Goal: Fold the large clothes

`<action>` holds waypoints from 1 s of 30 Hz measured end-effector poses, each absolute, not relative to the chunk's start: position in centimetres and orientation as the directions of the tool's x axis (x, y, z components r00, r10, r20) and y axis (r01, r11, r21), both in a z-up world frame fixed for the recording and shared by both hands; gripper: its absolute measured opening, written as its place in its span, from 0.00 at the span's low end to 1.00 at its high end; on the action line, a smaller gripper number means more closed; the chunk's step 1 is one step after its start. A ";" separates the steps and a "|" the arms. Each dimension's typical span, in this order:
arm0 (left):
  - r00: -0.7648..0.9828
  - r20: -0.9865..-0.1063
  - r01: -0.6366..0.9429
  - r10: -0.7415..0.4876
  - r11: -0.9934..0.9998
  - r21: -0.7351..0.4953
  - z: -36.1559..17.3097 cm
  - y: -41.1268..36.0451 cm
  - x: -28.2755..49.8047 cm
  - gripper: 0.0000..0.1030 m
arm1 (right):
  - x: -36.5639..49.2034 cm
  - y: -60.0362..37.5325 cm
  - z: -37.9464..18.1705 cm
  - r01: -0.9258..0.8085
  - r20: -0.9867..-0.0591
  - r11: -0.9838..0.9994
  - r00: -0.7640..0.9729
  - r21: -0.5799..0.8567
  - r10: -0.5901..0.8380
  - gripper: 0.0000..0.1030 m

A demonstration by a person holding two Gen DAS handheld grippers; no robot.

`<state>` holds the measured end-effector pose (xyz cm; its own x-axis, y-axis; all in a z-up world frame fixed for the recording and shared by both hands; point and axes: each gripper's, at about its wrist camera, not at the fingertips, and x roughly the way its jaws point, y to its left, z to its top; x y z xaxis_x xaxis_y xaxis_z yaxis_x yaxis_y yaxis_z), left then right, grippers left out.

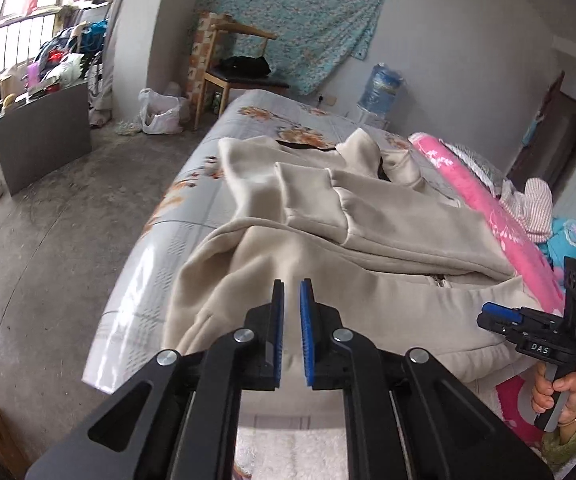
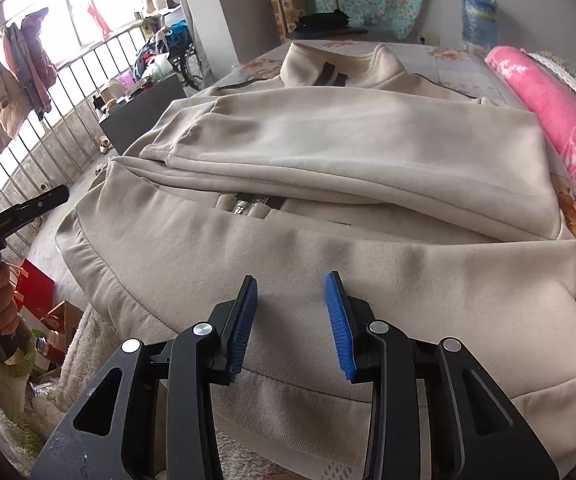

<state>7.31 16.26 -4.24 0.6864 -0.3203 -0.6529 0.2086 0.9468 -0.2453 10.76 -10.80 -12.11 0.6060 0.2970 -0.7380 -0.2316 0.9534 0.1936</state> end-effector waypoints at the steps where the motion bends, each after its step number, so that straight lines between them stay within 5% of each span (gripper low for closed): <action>1: 0.672 -0.672 0.215 -0.312 0.950 -0.226 -4.8 15.3 8.3 0.08 | 10.8 -10.8 -12.1 -0.232 -0.737 0.953 0.606 0.194 0.298 0.32; 4: 0.629 -0.761 0.111 -0.159 0.987 -0.114 -7.1 14.5 10.5 0.08 | 10.8 -10.9 -12.1 -0.232 -0.735 0.952 0.606 0.202 0.304 0.32; 8: 0.652 -0.758 0.017 -0.016 1.000 -0.007 -6.8 16.2 9.0 0.08 | 10.8 -11.0 -12.1 -0.235 -0.734 0.951 0.607 0.201 0.304 0.32; 17: 0.672 -0.719 0.118 -0.181 0.983 -0.137 -5.8 15.5 9.8 0.08 | 10.7 -10.8 -12.1 -0.248 -0.737 0.954 0.611 0.168 0.288 0.32; 22: 0.678 -0.732 -0.035 0.073 0.997 0.066 -6.4 15.5 11.4 0.09 | 10.6 -10.7 -12.1 -0.244 -0.734 0.955 0.614 0.172 0.289 0.32; 25: 0.694 -0.720 -0.021 0.006 1.000 -0.012 -5.2 16.8 9.9 0.09 | 10.7 -10.9 -12.1 -0.243 -0.733 0.953 0.612 0.182 0.296 0.32; 28: 0.689 -0.723 0.015 -0.043 0.999 -0.044 -4.4 16.1 8.9 0.18 | 10.9 -11.2 -11.9 -0.239 -0.738 0.951 0.603 0.196 0.303 0.35; 30: 0.678 -0.732 0.052 -0.072 0.997 -0.050 -4.2 14.5 8.8 0.28 | 10.8 -11.5 -11.3 -0.223 -0.734 0.956 0.614 0.190 0.289 0.46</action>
